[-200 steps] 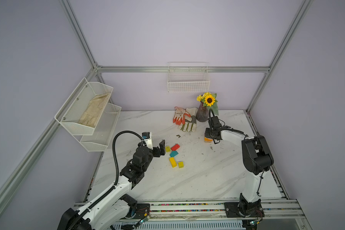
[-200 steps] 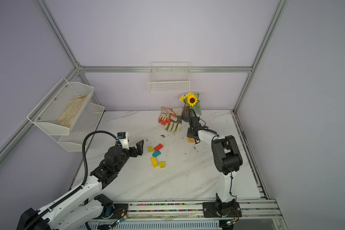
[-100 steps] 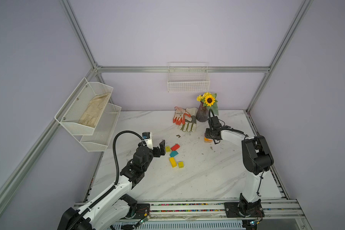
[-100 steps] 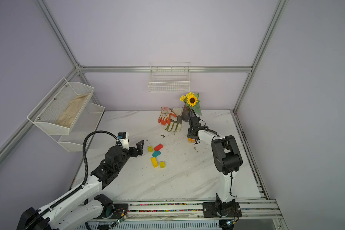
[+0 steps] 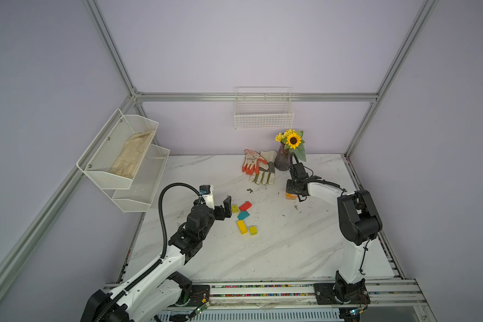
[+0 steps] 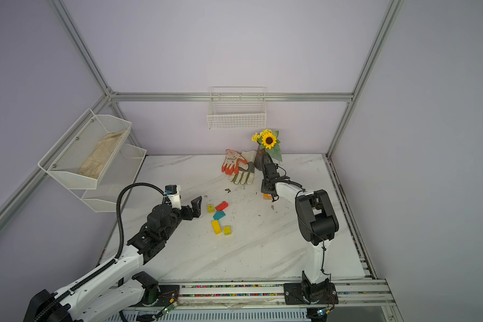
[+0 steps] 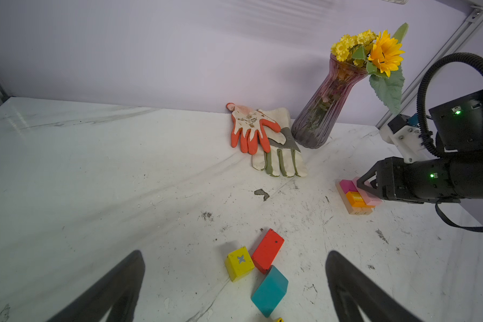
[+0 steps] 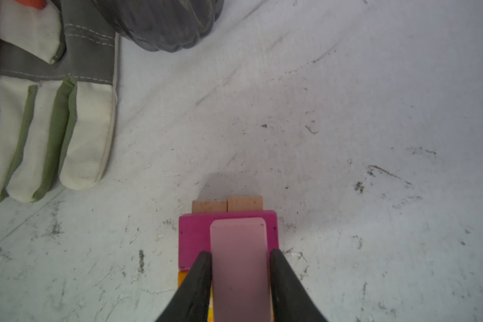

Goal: Build the wood block tower

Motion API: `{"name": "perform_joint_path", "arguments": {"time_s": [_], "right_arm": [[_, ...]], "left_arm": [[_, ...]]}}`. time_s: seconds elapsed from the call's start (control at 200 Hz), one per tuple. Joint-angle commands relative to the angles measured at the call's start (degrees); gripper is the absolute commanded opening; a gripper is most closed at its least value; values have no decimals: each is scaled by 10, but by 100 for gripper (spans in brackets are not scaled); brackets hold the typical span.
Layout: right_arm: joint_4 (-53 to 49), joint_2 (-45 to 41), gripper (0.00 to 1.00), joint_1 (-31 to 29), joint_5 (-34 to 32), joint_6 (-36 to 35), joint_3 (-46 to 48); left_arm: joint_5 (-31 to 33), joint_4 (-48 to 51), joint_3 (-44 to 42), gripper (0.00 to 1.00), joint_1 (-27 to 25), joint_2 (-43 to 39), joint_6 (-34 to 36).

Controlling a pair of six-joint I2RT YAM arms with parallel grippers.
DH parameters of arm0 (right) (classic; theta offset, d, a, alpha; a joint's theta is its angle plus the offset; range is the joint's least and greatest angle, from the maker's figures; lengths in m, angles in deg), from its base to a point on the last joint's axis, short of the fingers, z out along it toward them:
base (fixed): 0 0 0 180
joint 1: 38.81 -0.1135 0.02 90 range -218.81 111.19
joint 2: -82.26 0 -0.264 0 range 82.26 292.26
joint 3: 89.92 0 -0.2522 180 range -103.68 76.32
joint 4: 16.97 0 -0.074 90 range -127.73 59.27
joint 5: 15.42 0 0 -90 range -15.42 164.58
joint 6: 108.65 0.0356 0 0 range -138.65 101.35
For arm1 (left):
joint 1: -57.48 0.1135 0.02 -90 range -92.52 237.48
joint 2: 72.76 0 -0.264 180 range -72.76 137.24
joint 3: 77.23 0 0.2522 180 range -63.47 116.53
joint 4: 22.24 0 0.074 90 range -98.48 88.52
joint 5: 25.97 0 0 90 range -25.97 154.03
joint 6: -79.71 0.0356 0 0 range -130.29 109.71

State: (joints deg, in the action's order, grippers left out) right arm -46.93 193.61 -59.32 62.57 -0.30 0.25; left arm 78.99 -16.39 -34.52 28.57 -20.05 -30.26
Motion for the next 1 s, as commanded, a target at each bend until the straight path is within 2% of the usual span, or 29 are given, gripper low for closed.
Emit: {"name": "perform_joint_path", "arguments": {"time_s": [0.0, 0.36, 0.675, 0.78, 0.995], "right_arm": [[-15, -3, 37, -5, -17, -6, -17], [-27, -3, 42, -6, -41, -2, -21], [-23, -3, 40, -6, -33, -4, -20], [-24, -2, 36, -6, -32, -4, -22], [-27, 4, 35, -6, -34, -4, -25]], "left_arm": [[-6, -15, 55, 99, 2, 0, -5], [-8, -13, 56, 100, 2, 1, -5], [-8, -15, 57, 100, 2, 4, -5], [-8, -15, 57, 99, 2, 5, -5], [-10, -14, 57, 100, 2, 5, -6]]}}
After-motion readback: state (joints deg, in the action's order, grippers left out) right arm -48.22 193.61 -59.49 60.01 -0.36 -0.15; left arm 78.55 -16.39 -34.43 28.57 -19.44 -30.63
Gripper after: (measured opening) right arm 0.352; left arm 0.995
